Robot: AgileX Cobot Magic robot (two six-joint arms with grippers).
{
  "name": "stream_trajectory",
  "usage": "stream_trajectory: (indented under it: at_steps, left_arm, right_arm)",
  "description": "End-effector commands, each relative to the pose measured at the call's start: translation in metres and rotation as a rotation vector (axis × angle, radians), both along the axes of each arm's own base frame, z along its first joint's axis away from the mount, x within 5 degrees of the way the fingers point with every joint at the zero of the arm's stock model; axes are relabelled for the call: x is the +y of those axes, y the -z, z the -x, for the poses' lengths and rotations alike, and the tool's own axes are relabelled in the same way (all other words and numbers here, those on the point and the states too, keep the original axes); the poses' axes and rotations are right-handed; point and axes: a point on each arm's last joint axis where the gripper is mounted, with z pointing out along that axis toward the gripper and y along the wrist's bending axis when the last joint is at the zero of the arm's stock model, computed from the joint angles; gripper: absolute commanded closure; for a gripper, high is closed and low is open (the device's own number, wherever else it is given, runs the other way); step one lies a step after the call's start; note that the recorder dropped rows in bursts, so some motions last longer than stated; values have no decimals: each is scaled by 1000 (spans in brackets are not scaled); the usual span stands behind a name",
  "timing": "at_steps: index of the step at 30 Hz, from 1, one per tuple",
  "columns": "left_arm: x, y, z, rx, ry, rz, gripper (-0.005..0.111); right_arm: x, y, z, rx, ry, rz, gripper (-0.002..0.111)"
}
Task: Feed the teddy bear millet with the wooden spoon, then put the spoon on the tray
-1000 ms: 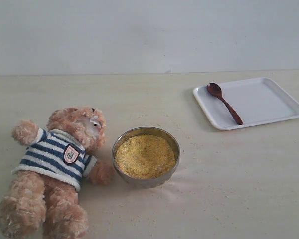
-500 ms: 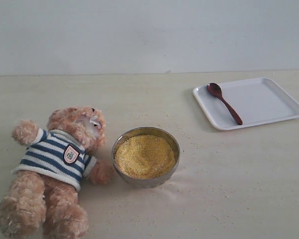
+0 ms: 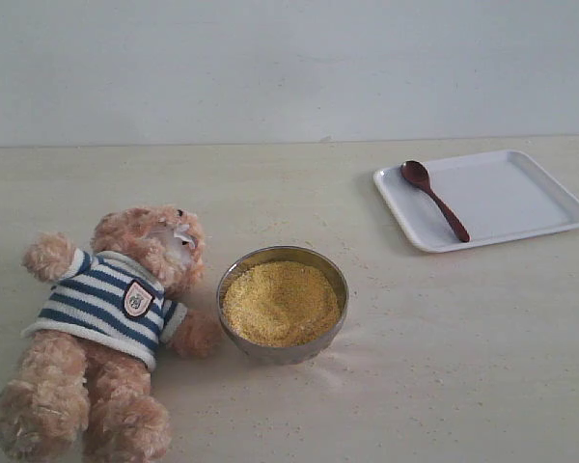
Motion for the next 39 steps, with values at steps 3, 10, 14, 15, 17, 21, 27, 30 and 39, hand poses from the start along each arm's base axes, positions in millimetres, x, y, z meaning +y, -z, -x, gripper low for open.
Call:
stream_trajectory:
  at_steps: [3, 10, 14, 15, 17, 21, 27, 30, 39]
  left_arm:
    - [2, -3, 0, -37, -16, -28, 102]
    - [2, -3, 0, -41, -17, -15, 102]
    - [2, -2, 0, -38, -16, -8, 102]
    - [1, -2, 0, -36, -16, -8, 102]
    - [1, -1, 0, -25, -13, -4, 102]
    - [-4, 0, -1, -15, 75, -1, 102]
    - [-15, 0, -2, -12, 279, -15, 102]
    - [-16, 0, -2, -5, 301, -32, 102]
    - [-16, 0, -2, -5, 299, -32, 102]
  right_arm:
    - [0, 1, 0, -1, 3, 7, 107]
    - [0, 1, 0, -1, 3, 7, 107]
    - [0, 1, 0, -1, 3, 7, 107]
    - [0, 1, 0, -1, 3, 7, 107]
    - [0, 1, 0, -1, 3, 7, 107]
    - [0, 1, 0, -1, 3, 7, 107]
    - [0, 1, 0, -1, 3, 7, 107]
    - [0, 1, 0, -1, 3, 7, 107]
    - [0, 1, 0, -1, 3, 7, 107]
